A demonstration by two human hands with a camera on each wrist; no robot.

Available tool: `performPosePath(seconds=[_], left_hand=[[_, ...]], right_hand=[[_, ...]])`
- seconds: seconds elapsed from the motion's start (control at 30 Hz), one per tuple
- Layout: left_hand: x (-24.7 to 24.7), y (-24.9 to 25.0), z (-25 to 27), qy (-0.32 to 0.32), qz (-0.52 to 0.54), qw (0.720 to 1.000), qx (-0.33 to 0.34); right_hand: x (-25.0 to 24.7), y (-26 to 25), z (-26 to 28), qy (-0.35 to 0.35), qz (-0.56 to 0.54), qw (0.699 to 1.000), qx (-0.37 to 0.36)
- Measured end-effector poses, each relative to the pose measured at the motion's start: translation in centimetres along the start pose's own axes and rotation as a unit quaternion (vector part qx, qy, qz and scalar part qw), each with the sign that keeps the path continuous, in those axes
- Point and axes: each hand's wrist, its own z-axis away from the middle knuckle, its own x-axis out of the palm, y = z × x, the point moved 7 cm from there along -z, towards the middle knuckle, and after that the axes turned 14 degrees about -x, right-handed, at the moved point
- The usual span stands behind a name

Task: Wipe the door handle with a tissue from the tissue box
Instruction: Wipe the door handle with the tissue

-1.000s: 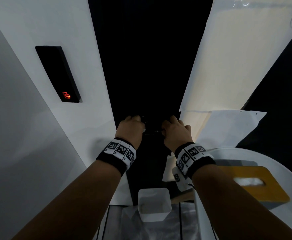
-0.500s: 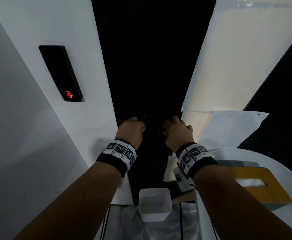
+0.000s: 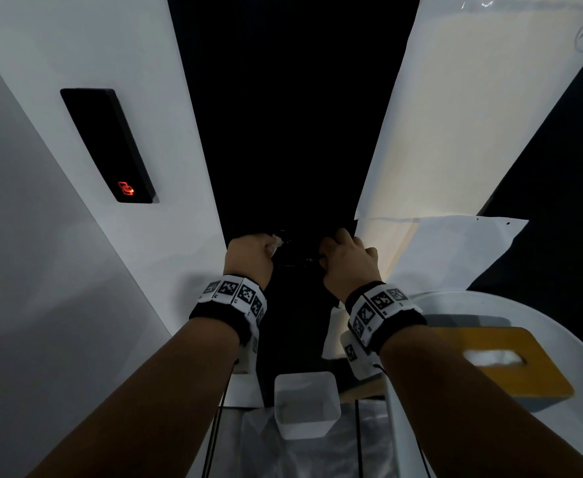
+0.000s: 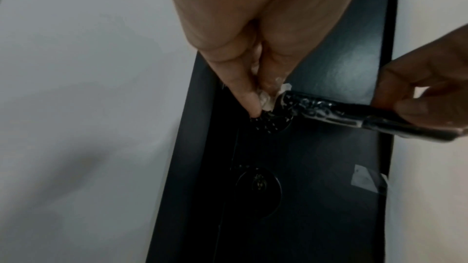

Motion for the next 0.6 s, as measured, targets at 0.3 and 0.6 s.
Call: performPosePath(seconds=[0.3, 0.6], left_hand=[[0.5, -2.0, 1.1, 0.001, 0.034, 0.999, -0.043], [3.1, -4.0, 3.1, -0.045, 0.238, 0.944, -0.225]], right_hand=[[0.0, 0.0, -0.1, -0.001, -0.002, 1.0, -0.003], [-0.1, -0.2, -0.3, -0.002, -0.001, 1.0, 0.001]])
